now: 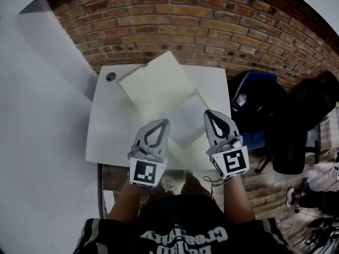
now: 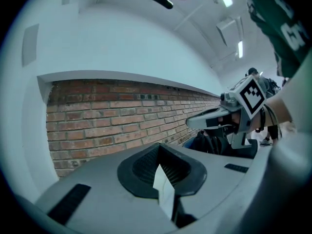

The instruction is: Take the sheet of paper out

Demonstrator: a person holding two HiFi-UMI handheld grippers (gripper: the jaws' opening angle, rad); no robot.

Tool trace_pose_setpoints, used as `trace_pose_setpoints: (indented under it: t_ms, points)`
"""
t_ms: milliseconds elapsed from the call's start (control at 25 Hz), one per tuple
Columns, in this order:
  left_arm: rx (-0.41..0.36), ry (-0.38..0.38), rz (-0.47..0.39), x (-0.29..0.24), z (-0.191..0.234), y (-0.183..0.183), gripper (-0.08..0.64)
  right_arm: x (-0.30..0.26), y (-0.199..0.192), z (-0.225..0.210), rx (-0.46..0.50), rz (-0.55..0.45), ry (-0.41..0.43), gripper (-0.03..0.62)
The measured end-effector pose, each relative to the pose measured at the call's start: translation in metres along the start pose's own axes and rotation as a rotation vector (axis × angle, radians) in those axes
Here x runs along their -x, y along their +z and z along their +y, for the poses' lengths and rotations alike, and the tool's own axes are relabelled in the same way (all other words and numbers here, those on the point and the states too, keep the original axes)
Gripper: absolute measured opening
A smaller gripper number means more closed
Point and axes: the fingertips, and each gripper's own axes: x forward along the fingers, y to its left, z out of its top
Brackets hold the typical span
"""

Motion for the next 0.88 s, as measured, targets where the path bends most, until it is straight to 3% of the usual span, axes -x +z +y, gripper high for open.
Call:
trace_pose_setpoints:
  t_ms: [600, 880]
  points:
    - [0.018, 0.145, 0.071, -0.067, 0.009, -0.015, 0.0, -0.064, -0.035, -0.042, -0.055, -0.002, 0.25, -0.006]
    - [0.034, 0.233, 0.091, -0.072, 0.007, -0.018, 0.0, -0.084, -0.05, -0.037, -0.036, -0.005, 0.393, -0.006]
